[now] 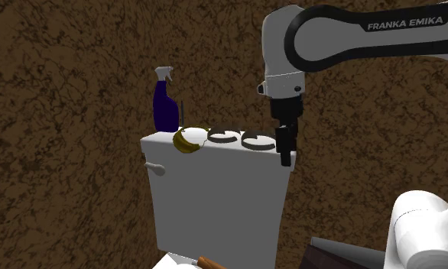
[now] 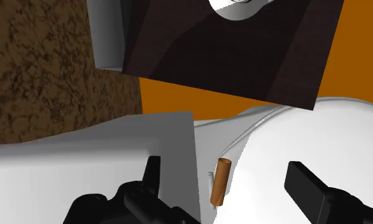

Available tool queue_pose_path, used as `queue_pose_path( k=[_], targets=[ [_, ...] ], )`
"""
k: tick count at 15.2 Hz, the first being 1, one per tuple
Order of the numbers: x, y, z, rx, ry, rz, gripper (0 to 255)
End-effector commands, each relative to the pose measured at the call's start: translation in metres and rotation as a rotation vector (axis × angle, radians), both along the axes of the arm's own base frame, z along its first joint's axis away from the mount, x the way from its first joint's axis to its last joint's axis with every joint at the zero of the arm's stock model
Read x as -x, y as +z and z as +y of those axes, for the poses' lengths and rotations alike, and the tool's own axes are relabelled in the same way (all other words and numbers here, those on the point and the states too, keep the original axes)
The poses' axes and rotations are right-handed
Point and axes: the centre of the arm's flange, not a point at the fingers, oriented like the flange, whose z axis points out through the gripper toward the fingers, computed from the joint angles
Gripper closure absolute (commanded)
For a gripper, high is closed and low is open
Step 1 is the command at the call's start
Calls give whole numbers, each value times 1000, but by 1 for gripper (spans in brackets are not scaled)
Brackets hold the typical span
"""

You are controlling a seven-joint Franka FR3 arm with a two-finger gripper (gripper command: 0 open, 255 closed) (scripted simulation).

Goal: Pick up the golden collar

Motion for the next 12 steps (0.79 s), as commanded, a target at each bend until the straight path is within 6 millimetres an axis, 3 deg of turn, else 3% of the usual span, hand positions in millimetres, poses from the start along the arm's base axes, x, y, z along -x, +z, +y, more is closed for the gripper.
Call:
queue_pose_path(
  k=[1, 12],
  targets=[
    [0, 0, 0, 0, 0, 0, 0],
    [-138, 22, -28, -124, 90, -32, 0]
  ],
)
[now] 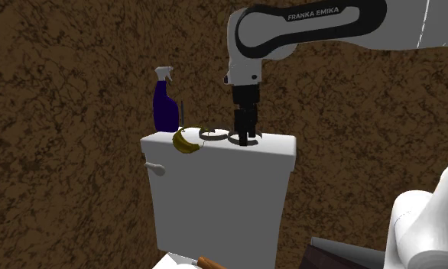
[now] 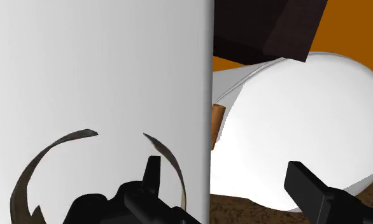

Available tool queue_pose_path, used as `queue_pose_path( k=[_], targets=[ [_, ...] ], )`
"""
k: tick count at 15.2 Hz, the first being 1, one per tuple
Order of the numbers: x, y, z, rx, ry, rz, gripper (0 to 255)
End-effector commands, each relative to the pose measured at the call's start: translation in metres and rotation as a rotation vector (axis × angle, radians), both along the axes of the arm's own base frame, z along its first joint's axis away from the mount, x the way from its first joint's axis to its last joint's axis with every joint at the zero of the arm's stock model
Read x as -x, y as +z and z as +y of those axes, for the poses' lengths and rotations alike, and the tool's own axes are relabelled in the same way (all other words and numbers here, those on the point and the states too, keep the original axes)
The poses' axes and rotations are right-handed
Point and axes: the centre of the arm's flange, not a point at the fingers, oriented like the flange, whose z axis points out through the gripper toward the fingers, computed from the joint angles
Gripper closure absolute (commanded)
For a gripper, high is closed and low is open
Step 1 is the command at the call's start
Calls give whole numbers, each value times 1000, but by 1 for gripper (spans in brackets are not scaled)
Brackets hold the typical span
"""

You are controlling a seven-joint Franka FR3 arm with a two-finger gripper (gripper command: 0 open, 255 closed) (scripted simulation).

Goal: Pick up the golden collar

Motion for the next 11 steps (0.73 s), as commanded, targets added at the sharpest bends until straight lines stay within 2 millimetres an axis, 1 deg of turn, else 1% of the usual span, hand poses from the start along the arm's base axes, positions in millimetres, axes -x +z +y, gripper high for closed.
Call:
queue_pose_path(
  k=[1, 11],
  targets=[
    [-28, 1, -5, -23, 17, -7, 0],
    [-155, 22, -21, -135, 99, -36, 0]
  ],
)
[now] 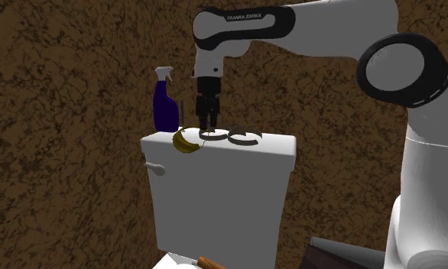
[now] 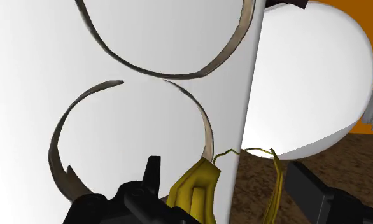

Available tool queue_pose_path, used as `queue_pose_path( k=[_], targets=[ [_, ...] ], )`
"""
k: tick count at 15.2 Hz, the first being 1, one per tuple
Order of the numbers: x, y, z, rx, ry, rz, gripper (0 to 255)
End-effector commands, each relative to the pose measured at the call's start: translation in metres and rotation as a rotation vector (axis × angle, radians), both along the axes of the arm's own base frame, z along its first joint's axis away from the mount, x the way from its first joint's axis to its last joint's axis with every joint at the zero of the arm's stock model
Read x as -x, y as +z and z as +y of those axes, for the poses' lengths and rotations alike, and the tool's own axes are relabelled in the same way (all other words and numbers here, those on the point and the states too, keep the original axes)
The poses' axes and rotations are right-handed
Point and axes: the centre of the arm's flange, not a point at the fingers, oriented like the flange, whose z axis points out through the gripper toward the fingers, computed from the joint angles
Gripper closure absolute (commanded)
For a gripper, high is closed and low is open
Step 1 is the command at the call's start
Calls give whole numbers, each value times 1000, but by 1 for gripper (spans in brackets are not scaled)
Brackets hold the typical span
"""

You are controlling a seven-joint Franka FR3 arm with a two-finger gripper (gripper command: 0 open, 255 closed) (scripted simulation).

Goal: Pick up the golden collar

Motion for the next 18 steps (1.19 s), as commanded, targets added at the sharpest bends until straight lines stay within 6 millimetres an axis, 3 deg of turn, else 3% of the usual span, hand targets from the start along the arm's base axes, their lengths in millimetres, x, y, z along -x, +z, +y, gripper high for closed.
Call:
queue_pose_path(
  k=[1, 2, 10, 12, 13, 18],
  targets=[
    [-24, 4, -2, -23, 18, -6, 0],
    [-37, 6, -3, -34, 26, -9, 0],
    [-38, -34, -3, -35, 26, -10, 0],
    [-38, -34, -3, -35, 26, -10, 0],
    [-38, -33, -4, -35, 26, -10, 255],
    [-39, -33, -3, -35, 26, -10, 255]
  ],
)
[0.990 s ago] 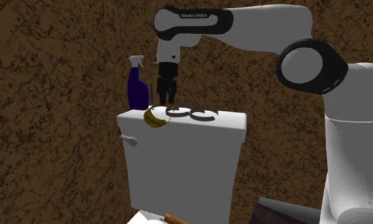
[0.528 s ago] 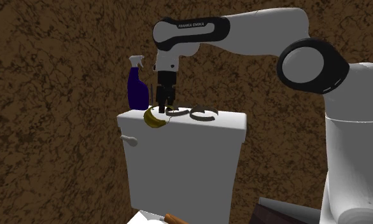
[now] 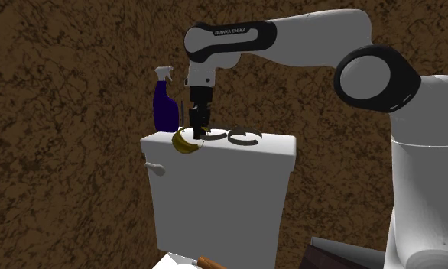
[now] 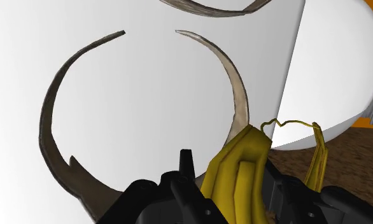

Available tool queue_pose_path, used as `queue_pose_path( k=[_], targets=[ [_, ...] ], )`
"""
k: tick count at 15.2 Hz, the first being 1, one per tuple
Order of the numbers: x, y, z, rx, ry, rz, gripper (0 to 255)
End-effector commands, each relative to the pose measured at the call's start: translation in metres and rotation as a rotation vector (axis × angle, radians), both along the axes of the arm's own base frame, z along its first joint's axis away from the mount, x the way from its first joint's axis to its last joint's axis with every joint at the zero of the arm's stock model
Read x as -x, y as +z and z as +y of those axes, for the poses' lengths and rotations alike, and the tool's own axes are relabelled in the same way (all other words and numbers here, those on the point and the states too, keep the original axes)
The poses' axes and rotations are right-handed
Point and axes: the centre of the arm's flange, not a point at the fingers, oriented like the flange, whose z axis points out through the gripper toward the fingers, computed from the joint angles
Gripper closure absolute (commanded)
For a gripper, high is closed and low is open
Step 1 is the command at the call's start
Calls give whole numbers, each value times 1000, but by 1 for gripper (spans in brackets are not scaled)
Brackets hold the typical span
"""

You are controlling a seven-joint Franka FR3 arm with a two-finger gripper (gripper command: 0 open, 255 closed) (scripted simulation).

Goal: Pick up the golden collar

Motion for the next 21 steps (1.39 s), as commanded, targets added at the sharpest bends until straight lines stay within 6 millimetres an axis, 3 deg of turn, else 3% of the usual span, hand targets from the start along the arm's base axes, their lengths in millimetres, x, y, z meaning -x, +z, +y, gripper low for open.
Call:
queue_pose_path(
  k=[1, 4, 19, 21],
  targets=[
    [-1, -3, 4, -4, 6, 7, 255],
    [0, -4, 3, -4, 6, 7, 255],
    [0, 76, 3, -4, 6, 7, 255],
    [0, 76, 3, -4, 6, 7, 255]
  ],
)
